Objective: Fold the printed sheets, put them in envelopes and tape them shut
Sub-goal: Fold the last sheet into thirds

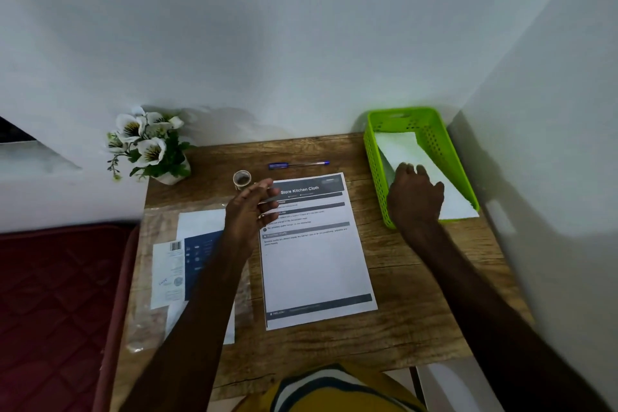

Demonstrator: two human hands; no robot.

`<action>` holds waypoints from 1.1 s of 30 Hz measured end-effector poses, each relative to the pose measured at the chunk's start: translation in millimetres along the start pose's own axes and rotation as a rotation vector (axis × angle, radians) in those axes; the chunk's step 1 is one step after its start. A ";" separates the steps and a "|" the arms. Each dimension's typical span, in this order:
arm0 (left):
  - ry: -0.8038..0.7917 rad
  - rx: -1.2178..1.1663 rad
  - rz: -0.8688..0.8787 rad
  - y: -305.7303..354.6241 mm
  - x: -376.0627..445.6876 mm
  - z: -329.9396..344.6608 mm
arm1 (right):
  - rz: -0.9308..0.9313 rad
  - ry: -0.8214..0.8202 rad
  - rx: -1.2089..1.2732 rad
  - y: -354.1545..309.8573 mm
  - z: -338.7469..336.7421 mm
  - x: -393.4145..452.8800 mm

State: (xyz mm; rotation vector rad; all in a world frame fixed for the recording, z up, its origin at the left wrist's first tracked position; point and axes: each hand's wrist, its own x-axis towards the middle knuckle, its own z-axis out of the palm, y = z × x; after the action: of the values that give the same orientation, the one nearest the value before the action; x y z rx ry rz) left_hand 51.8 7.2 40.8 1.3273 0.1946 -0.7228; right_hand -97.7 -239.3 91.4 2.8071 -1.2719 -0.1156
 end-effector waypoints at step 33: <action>-0.285 1.757 0.452 11.8 34.1 29.6 | -0.731 -0.235 0.171 -87.3 43.1 30.9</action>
State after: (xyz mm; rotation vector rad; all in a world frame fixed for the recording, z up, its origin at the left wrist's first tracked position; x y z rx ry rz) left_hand 77.0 -32.1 40.3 2.7044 -1.2200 -0.6014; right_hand -16.1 -206.0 39.8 3.3326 -0.2143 -0.3882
